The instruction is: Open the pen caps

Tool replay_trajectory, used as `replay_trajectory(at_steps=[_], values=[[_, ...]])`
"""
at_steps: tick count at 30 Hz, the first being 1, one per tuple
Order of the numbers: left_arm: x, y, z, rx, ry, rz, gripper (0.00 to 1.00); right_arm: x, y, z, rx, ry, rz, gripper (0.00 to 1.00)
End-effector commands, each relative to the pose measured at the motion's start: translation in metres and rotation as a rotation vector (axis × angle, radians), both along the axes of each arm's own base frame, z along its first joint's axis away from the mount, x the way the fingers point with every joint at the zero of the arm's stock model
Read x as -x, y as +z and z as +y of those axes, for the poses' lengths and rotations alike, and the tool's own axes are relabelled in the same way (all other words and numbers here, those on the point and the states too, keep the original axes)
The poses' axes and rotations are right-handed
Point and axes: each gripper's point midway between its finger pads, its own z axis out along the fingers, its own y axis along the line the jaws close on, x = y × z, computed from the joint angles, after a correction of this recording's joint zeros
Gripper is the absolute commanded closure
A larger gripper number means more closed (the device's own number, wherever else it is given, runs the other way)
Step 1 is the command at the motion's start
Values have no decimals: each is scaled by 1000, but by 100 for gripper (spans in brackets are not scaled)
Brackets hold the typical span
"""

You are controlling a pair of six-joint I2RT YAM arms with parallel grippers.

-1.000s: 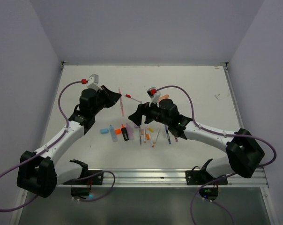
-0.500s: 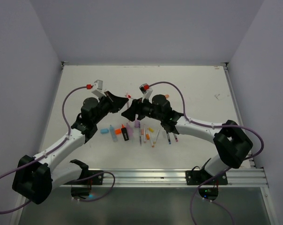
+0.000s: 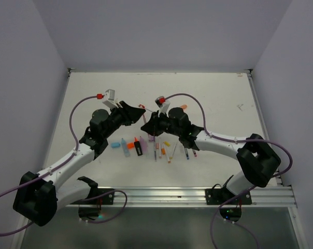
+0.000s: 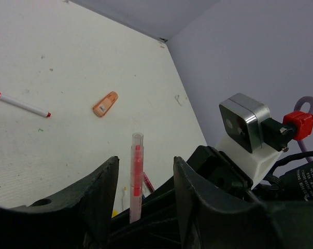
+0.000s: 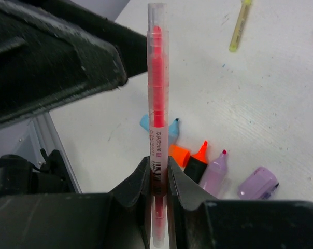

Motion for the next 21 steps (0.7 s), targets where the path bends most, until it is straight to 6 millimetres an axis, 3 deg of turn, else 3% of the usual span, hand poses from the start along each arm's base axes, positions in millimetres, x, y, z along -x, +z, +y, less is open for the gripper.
replay_trajectory(at_steps=[1,11,17,21], values=[[-1,12,-5,-12,-30,-61,50,6,8,-11,34,8,-64,100],[-6,1,-17,-42,-70,-41,51,15,-3,-16,59,39,-59,100],[-5,5,-24,-66,-74,-61,61,15,-6,-14,66,48,-56,100],[-6,8,-23,-69,-56,-69,72,16,-9,-16,76,50,-55,100]])
